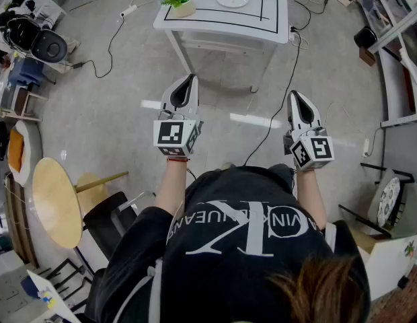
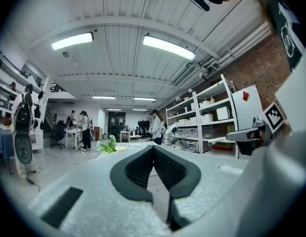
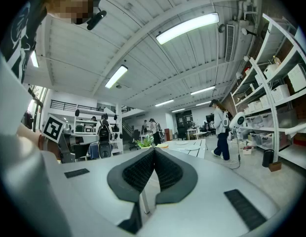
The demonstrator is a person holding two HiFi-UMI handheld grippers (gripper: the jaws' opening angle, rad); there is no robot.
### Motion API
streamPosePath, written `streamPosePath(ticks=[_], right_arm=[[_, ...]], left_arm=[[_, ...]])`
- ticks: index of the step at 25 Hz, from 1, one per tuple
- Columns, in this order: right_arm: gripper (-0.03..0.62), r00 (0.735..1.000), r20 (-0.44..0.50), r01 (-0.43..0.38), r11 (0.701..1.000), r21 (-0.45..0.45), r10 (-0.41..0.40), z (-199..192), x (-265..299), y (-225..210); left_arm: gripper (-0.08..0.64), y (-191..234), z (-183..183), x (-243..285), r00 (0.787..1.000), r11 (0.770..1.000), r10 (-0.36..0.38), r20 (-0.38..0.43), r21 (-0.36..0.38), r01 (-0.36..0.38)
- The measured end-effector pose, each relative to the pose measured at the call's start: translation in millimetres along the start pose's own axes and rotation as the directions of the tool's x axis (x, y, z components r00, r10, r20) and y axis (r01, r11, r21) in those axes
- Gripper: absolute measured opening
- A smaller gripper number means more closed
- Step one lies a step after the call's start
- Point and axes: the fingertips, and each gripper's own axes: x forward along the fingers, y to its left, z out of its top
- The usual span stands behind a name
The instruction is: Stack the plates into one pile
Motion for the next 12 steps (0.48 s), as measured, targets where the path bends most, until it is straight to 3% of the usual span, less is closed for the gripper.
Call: streamPosePath(ticks=[12], right_arm=[[-0.002, 1.000, -0.010, 0.012, 1.000, 0.009, -0.012, -5.5, -0.8, 11.8]], left_arm=[[0.009, 8.5, -3.7, -8.8, 1.000, 1.000, -0.007, -0.003, -0.022, 0.007]])
